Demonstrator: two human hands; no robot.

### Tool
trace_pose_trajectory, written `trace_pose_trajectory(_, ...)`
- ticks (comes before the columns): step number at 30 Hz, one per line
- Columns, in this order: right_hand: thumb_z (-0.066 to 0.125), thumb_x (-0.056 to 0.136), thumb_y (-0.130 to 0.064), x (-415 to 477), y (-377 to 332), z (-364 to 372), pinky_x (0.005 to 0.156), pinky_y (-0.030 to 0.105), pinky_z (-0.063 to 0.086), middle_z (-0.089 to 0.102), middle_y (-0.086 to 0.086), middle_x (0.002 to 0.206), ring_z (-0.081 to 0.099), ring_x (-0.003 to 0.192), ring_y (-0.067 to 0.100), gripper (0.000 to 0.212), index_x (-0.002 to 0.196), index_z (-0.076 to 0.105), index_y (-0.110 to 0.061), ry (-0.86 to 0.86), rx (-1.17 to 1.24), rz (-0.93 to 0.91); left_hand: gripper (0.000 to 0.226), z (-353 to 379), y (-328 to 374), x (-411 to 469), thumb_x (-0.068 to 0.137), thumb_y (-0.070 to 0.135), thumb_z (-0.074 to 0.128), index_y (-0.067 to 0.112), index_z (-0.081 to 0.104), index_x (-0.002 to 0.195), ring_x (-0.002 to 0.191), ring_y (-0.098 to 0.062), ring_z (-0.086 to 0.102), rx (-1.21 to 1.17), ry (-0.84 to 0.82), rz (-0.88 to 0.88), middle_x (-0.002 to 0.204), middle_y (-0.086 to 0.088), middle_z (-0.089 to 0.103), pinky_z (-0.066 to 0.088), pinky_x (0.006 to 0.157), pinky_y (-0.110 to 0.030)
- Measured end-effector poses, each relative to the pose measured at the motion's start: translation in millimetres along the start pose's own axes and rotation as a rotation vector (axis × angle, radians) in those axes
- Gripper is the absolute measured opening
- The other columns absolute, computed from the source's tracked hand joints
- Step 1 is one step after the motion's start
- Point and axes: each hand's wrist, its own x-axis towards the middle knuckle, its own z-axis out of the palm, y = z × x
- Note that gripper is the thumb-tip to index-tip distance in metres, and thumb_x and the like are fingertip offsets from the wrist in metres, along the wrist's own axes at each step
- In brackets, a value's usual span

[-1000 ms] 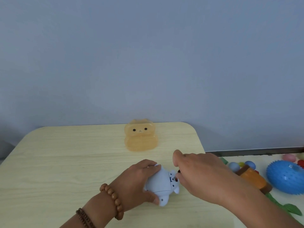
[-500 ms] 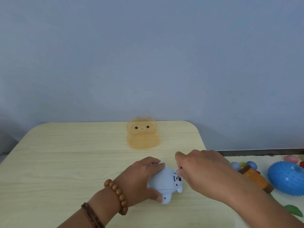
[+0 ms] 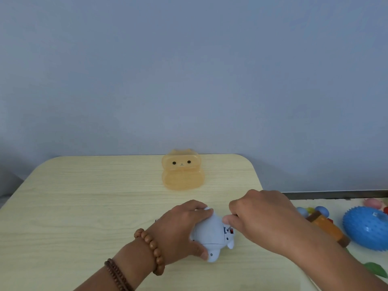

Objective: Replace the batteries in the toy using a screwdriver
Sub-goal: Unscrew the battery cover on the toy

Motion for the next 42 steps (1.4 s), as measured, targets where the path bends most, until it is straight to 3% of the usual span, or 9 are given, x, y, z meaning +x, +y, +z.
trace_pose_trajectory(5,0.044,0.098,-0.040,-5,5,-5,0.072,0.041,0.052,0.064,-0.002,0.089,0.064,0.078,0.023,0.021,0.109,0.045,-0.023,-0.069,0.081,-0.056,0.089,1,0,0,0.068,0.051,0.080,0.030,0.040,0.145,0.126,-0.001,0.039,-0.009,0.001,-0.007,0.142,0.019,0.037,0.038,0.105,-0.024)
trace_pose_trajectory(8,0.044,0.099,-0.030,-2,7,0,0.067,0.040,0.050,0.059,-0.002,0.084,0.061,0.073,0.024,0.009,0.098,0.047,-0.021,-0.040,0.048,-0.073,0.090,0,0,1,0.067,0.052,0.080,0.030,0.041,0.145,0.126,0.000,0.039,-0.020,0.001,-0.013,0.142,0.020,0.037,0.038,0.106,-0.024)
trace_pose_trajectory(12,0.039,0.101,-0.045,1,3,2,0.054,0.032,0.031,0.046,-0.001,0.071,0.047,0.061,0.025,0.033,0.088,0.052,-0.018,0.004,-0.028,-0.063,0.087,0,1,1,0.068,0.050,0.080,0.031,0.041,0.144,0.125,0.000,0.040,-0.016,-0.006,-0.007,0.140,0.022,0.037,0.039,0.104,-0.024)
trace_pose_trajectory(16,0.044,0.097,-0.036,-2,5,3,0.065,0.036,0.042,0.061,-0.005,0.089,0.060,0.077,0.023,0.014,0.107,0.048,-0.026,-0.003,0.049,-0.083,0.087,0,0,0,0.068,0.051,0.080,0.031,0.042,0.144,0.124,-0.001,0.040,-0.016,-0.002,-0.015,0.140,0.020,0.038,0.039,0.104,-0.024)
trace_pose_trajectory(19,0.047,0.093,-0.021,0,6,6,0.066,0.035,0.044,0.061,-0.006,0.094,0.060,0.080,0.019,0.011,0.099,0.053,-0.029,0.001,0.055,-0.070,0.089,-1,-1,1,0.067,0.051,0.081,0.030,0.041,0.144,0.124,-0.001,0.040,-0.020,-0.003,-0.021,0.141,0.020,0.038,0.037,0.105,-0.023)
trace_pose_trajectory(26,0.048,0.095,-0.031,-2,4,6,0.072,0.037,0.050,0.059,-0.009,0.098,0.061,0.084,0.018,0.006,0.097,0.053,-0.032,0.001,0.071,-0.113,0.087,1,-1,1,0.068,0.052,0.080,0.031,0.041,0.144,0.125,-0.001,0.039,-0.001,-0.008,-0.005,0.141,0.019,0.037,0.037,0.104,-0.022)
trace_pose_trajectory(30,0.049,0.096,-0.038,4,7,8,0.064,0.033,0.044,0.061,-0.004,0.084,0.060,0.075,0.020,0.023,0.082,0.061,-0.023,0.028,0.006,-0.077,0.088,1,0,1,0.068,0.052,0.080,0.031,0.040,0.144,0.124,0.000,0.039,-0.007,-0.003,-0.003,0.141,0.020,0.037,0.036,0.103,-0.020)
trace_pose_trajectory(34,0.041,0.098,-0.051,1,10,17,0.051,0.031,0.027,0.041,-0.001,0.065,0.039,0.057,0.018,0.052,0.063,0.045,-0.012,0.074,-0.019,-0.028,0.089,0,-1,0,0.069,0.051,0.080,0.031,0.040,0.145,0.125,-0.001,0.040,0.004,0.007,-0.020,0.142,0.019,0.036,0.038,0.104,-0.022)
trace_pose_trajectory(42,0.042,0.098,-0.058,-19,14,30,0.053,0.027,0.033,0.049,-0.005,0.075,0.055,0.073,0.014,0.046,0.072,0.055,-0.023,0.263,0.243,0.209,0.087,-2,-6,-1,0.069,0.050,0.080,0.031,0.040,0.144,0.120,0.002,0.040,-0.021,0.010,-0.026,0.138,0.020,0.038,0.035,0.100,-0.015)
